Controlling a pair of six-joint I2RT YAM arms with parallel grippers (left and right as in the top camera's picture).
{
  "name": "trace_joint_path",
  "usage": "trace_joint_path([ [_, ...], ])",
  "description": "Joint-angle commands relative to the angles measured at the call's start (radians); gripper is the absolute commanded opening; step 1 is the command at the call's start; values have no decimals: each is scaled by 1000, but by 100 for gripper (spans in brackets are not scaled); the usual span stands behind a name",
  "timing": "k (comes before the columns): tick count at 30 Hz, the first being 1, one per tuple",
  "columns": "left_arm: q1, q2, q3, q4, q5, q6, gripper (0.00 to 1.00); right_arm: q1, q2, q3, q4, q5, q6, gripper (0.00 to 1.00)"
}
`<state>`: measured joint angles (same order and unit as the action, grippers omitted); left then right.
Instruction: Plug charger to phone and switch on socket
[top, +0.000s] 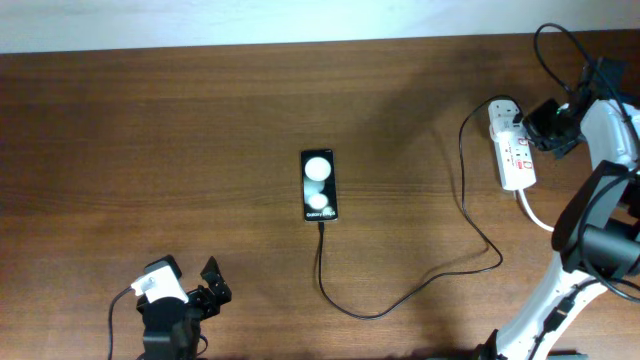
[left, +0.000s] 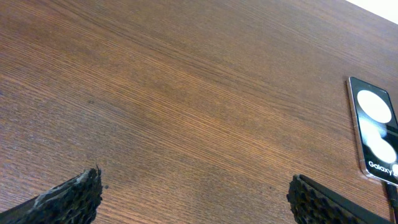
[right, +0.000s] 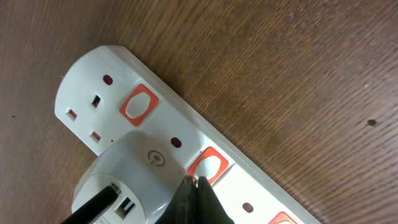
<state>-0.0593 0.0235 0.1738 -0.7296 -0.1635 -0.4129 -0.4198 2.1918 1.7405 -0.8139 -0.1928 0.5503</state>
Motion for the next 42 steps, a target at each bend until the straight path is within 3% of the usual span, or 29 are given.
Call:
trace_joint_path([
  [1, 3, -2, 1, 2, 3, -5, 99, 34, 57, 23, 16, -1, 9, 4],
  [5, 3, -2, 1, 2, 3, -5, 99, 76, 119, 23, -19, -18, -19, 4],
  [8, 3, -2, 1, 2, 3, -5, 99, 71, 59, 24, -112, 0, -75, 4],
  [13, 3, -2, 1, 2, 3, -5, 99, 18, -316, 24, -270, 77, -213, 4],
  [16, 3, -2, 1, 2, 3, -5, 99, 20, -548, 24, -391, 71, -221, 4],
  [17, 3, -2, 1, 2, 3, -5, 99, 20, -615, 24, -436, 70, -221, 40],
  [18, 3, -2, 1, 2, 3, -5, 99, 20, -668, 24, -485, 71, -221, 99],
  [21, 3, -2, 1, 2, 3, -5, 99, 20, -759, 24, -499, 70, -221, 99],
  [29, 3, -2, 1, 2, 3, -5, 99, 22, -763, 21, -499, 73, -221, 99],
  [33, 3, -2, 1, 2, 3, -5, 99, 37, -993, 21, -499, 74, -221, 99],
  [36, 3, -2, 1, 2, 3, -5, 99, 170, -1194, 21, -499, 74, -222, 99],
  [39, 3, -2, 1, 2, 3, -5, 99, 206, -1342, 21, -500, 108, -222, 99],
  [42, 3, -2, 1, 2, 3, -5, 99, 206, -1485, -52, -456, 111, -370, 99],
])
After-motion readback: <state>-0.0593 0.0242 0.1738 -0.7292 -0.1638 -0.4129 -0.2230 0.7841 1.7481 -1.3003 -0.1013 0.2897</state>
